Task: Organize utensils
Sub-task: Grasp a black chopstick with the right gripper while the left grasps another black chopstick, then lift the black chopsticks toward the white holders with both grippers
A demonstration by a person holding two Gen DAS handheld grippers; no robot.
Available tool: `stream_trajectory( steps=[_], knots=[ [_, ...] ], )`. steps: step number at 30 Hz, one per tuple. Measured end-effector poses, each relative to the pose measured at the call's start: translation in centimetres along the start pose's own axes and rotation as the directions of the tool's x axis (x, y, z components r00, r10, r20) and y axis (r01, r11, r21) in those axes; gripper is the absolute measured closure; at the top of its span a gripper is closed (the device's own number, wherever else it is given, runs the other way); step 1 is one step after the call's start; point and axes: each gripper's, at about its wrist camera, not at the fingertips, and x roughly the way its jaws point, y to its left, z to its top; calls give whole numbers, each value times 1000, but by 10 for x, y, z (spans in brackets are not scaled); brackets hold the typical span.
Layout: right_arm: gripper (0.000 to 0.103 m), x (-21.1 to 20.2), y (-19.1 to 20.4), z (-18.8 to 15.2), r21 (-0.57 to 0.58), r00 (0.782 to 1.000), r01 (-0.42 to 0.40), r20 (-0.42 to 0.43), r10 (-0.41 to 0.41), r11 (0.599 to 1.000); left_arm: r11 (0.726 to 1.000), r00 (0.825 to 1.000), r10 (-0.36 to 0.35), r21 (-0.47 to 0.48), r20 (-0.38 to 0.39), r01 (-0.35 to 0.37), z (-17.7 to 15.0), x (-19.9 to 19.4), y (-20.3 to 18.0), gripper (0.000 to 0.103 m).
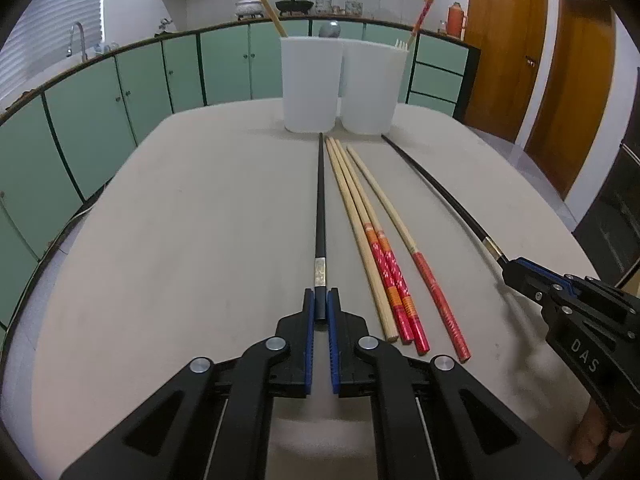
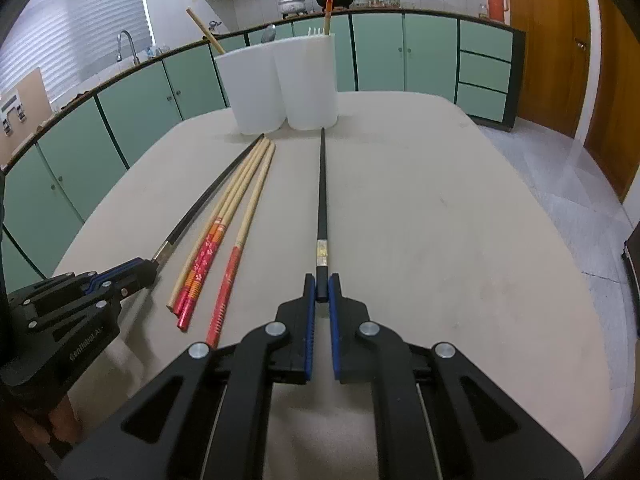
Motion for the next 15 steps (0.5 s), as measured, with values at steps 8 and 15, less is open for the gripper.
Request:
stream_trajectory(
  steps=[8, 15],
  knots=[
    [97, -11, 1, 3, -14, 999, 9, 41, -9, 1000, 1000, 999, 7, -12, 45, -6, 8, -13, 1, 97],
    [97, -27, 0, 12, -32, 995, 26, 98, -23, 999, 1000, 992, 17, -17, 122, -15, 26, -37, 1, 97]
  ],
)
